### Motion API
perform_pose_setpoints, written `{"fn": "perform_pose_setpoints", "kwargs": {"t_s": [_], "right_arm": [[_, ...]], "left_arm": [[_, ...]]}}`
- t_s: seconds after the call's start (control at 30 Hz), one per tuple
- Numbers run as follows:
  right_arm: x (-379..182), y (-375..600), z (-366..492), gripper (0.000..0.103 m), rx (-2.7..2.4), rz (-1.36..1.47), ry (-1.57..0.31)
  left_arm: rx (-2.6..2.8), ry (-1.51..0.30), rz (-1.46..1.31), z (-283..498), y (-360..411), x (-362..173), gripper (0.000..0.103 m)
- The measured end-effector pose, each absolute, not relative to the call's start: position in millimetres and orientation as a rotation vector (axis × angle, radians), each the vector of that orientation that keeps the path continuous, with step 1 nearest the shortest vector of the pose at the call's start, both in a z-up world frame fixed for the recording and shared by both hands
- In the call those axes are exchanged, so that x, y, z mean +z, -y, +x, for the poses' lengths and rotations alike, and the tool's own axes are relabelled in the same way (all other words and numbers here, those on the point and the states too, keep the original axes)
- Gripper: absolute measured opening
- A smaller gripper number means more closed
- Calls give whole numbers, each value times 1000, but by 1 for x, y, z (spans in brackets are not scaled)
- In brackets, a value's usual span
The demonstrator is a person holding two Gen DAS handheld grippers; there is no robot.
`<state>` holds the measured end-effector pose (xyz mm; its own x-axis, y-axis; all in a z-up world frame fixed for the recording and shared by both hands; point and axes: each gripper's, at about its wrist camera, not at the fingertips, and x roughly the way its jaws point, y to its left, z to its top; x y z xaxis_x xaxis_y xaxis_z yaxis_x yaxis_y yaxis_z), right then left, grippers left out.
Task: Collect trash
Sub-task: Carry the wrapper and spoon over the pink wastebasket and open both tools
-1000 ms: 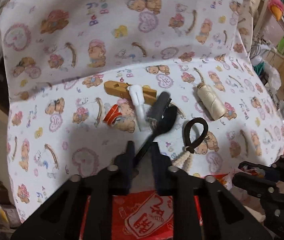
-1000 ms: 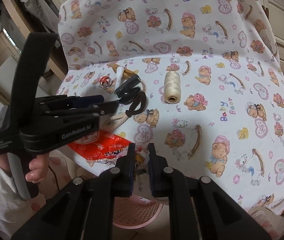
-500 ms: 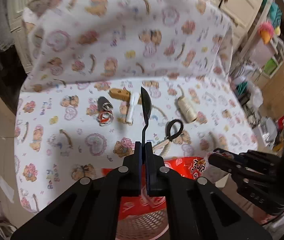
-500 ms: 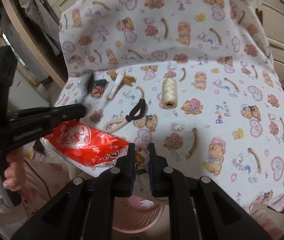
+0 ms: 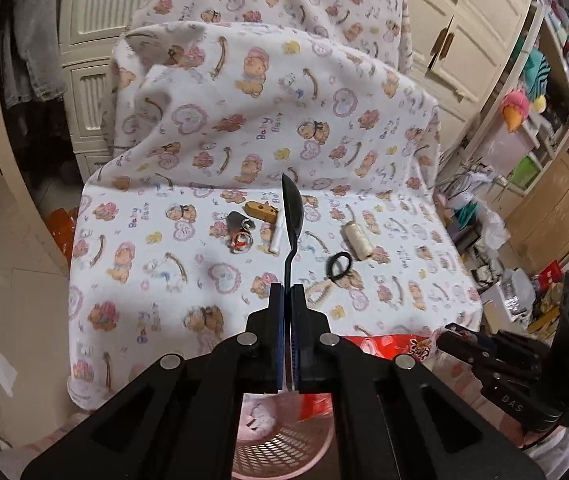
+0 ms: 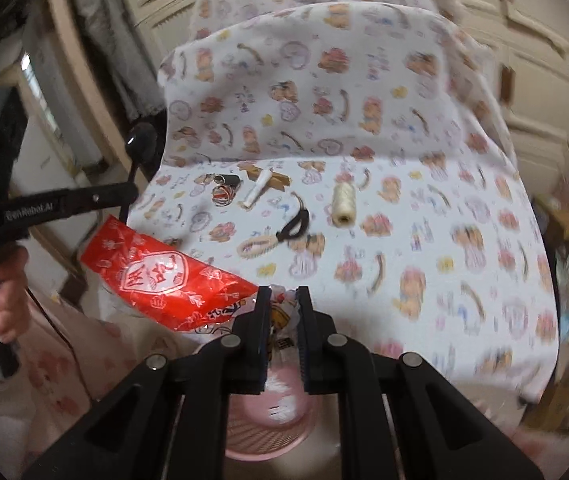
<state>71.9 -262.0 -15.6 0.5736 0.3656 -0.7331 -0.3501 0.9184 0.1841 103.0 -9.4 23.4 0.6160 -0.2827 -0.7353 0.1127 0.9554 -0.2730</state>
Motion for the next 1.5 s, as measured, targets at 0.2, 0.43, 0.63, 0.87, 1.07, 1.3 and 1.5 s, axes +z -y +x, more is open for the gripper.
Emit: {"fn": "perform_pose_setpoints", "kwargs": {"t_s": [0.2, 0.43, 0.63, 0.87, 1.07, 1.3, 1.5], "right_arm": [[-7, 259, 43, 11, 368, -63, -788], [-18, 248, 28, 11, 381, -88, -823], [-39, 243, 31, 11, 369, -106, -894], [-62, 230, 38, 11, 384, -144, -980], [-79, 221, 42, 11, 404, -162, -1055], [-94, 211, 47, 11, 380, -206, -1089], [-119, 199, 50, 11, 347, -309, -1141]], "left_arm": [[-146, -763, -113, 64, 12, 40, 2], [-177, -744, -164, 46, 1, 38, 2], [-184, -838, -178, 46, 8, 1, 2], [-175, -933, -228, 51, 5, -24, 2], [-190, -1094, -282, 54, 5, -54, 2], [-127, -1203, -192, 57, 18, -82, 2], [-80, -1245, -164, 57, 21, -99, 2]]}}
